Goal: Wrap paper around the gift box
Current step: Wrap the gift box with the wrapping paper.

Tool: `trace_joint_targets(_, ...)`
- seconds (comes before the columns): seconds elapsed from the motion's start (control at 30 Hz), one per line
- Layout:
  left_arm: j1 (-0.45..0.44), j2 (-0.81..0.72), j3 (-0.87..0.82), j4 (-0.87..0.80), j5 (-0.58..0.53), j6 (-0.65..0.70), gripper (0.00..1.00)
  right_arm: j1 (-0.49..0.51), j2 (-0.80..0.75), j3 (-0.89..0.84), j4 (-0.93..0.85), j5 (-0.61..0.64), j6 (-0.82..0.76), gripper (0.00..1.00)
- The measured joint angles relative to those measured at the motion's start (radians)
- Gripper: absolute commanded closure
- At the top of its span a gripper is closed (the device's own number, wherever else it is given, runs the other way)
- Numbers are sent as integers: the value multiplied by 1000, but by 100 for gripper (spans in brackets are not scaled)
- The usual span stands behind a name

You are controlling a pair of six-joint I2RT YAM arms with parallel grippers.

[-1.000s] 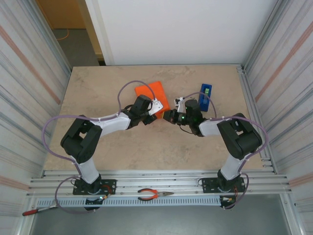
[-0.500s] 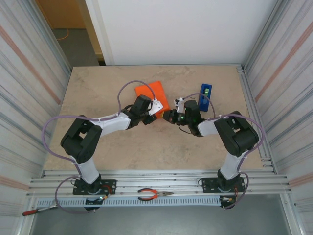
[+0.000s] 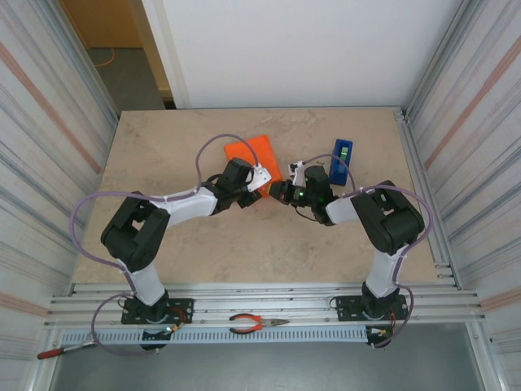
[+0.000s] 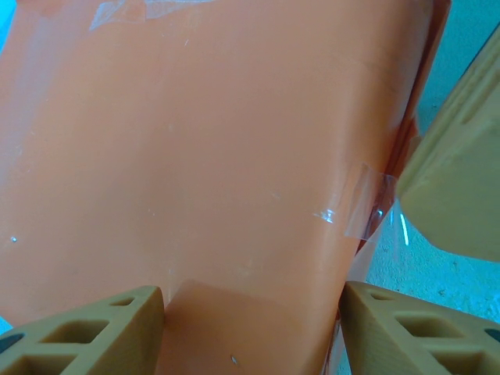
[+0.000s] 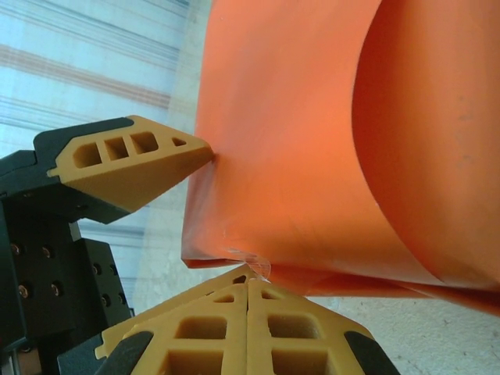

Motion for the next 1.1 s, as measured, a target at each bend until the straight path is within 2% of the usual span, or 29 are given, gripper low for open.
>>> trace_joint_targets(0.33,0,0,0,0,0,0,40,0,12,3,10,-1,19,100)
trace_joint_targets(0.8,0,0,0,1,0,0,43,-1,12,-2,12,-1,19,91)
trace_joint_targets(1.1,0,0,0,1,0,0,43,-1,12,-6,13,-1,21,81)
